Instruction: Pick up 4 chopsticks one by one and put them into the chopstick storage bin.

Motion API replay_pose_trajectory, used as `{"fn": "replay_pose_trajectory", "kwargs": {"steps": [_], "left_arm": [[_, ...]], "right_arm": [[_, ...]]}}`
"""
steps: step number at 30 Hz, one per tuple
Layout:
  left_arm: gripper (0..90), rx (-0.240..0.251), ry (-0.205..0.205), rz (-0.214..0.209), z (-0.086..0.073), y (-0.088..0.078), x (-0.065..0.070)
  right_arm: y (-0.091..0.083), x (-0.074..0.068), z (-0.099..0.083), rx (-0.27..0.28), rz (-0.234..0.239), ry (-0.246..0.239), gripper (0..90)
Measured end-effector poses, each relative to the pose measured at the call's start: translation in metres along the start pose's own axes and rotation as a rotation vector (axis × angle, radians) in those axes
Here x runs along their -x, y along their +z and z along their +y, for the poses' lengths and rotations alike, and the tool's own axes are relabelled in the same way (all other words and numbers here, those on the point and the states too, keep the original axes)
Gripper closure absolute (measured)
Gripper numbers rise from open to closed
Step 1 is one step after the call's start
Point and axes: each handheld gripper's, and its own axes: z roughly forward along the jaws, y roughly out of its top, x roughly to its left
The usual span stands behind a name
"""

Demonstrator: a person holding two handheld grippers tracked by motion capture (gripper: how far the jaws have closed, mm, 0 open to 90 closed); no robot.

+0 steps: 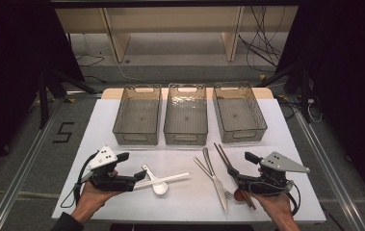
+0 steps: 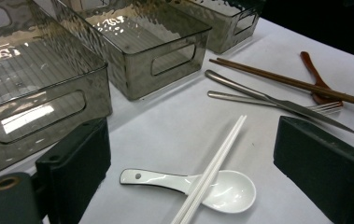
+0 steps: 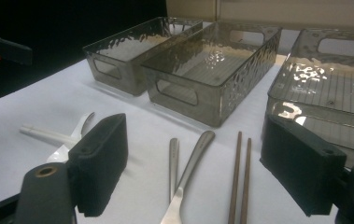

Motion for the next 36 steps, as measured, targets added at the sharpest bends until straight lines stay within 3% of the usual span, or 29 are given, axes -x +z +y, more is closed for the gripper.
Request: {"fn": "replay_pose_trajectory", "kwargs": {"steps": [3, 5, 13, 23, 29, 36], "left_arm": [[10.4, -0.013, -0.007, -0.004, 0.001, 0.001, -0.002], [10.7, -0.047, 0.016, 0.006, 0.0, 0.002, -0.004], [10.7, -0.139, 0.017, 0.004, 0.004, 0.01, -0.013], [15.4, -0.247, 0.075, 0.013, 0.015, 0.017, -0.024], [19.3, -0.368, 0.125, 0.013, 0.016, 0.03, -0.033], [24.9, -0.441, 0.189, 0.013, 0.02, 0.038, -0.038]], "right_arm": [[0.0, 0.0, 0.0, -0.005, -0.001, 0.0, 24.0], [0.001, 0.0, 0.0, -0.01, -0.008, 0.002, 24.0], [0.002, 0.001, 0.0, -0.015, -0.001, 0.004, 24.4], [0.002, 0.001, 0.0, -0.021, 0.0, 0.006, 25.1], [0.002, 0.001, 0.0, -0.026, 0.003, 0.012, 25.4], [0.004, 0.002, -0.001, -0.038, 0.01, 0.017, 25.5]]}}
